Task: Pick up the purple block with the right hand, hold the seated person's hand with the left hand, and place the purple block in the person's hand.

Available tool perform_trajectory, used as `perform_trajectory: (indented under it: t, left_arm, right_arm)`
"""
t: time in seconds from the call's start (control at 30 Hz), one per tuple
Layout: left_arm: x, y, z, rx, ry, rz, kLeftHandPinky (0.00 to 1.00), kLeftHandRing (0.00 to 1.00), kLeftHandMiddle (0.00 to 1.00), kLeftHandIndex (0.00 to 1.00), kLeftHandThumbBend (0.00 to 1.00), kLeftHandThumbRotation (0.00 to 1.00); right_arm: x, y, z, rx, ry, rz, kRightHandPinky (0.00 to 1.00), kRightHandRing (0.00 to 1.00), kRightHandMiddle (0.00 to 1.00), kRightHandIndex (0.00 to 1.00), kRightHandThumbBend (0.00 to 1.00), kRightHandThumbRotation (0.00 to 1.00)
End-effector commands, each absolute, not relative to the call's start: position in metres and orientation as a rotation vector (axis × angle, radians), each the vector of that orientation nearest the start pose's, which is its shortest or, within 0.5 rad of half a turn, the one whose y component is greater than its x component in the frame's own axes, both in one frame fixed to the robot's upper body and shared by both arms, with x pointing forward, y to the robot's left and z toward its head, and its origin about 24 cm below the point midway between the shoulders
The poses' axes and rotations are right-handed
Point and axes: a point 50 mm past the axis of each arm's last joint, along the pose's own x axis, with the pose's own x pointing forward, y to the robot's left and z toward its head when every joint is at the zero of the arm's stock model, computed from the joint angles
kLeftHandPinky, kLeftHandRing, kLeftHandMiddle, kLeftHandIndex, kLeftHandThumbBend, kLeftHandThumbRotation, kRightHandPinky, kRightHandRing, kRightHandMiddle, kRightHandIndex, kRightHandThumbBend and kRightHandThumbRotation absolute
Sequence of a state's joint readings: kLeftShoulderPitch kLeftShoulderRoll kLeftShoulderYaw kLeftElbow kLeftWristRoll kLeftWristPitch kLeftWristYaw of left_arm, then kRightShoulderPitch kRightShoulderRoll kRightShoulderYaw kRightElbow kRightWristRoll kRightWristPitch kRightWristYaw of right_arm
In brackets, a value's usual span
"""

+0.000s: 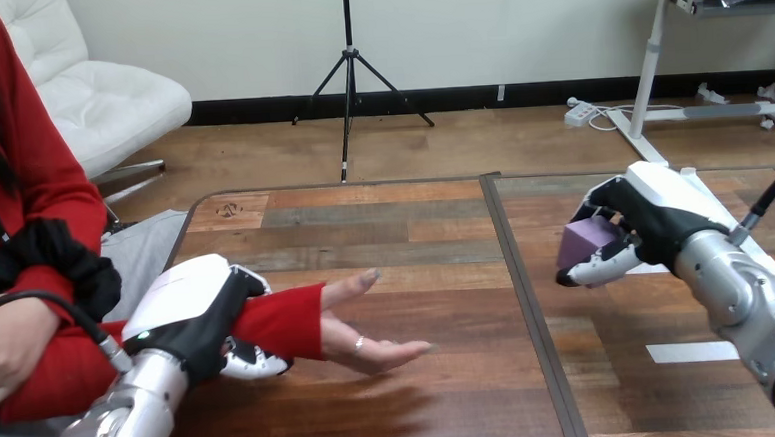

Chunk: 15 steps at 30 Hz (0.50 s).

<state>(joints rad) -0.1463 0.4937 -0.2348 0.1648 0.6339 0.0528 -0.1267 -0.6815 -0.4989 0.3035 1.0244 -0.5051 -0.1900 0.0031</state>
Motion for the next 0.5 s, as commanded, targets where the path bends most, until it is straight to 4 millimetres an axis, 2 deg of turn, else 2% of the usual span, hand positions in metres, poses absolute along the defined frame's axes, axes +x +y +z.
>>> perform_trajectory:
  t: [0.0, 0.2, 0.47]
  left_arm:
    - [0.311, 0.166, 0.142, 1.103, -0.312, -0.164, 0.27, 0.34, 0.41, 0.42, 0.58, 0.05]
    - [0.314, 0.159, 0.147, 1.087, -0.339, -0.174, 0.27, 0.34, 0.41, 0.42, 0.59, 0.02]
    - [0.318, 0.150, 0.151, 1.066, -0.378, -0.178, 0.28, 0.34, 0.41, 0.42, 0.59, 0.01]
  right_arm:
    - [0.376, -0.209, 0.094, -1.074, -0.012, 0.160, 0.39, 0.43, 0.48, 0.51, 0.61, 0.00]
    - [0.377, -0.202, 0.097, -1.069, -0.035, 0.168, 0.41, 0.44, 0.49, 0.51, 0.61, 0.00]
    - [0.378, -0.193, 0.102, -1.064, -0.068, 0.180, 0.36, 0.41, 0.47, 0.51, 0.60, 0.00]
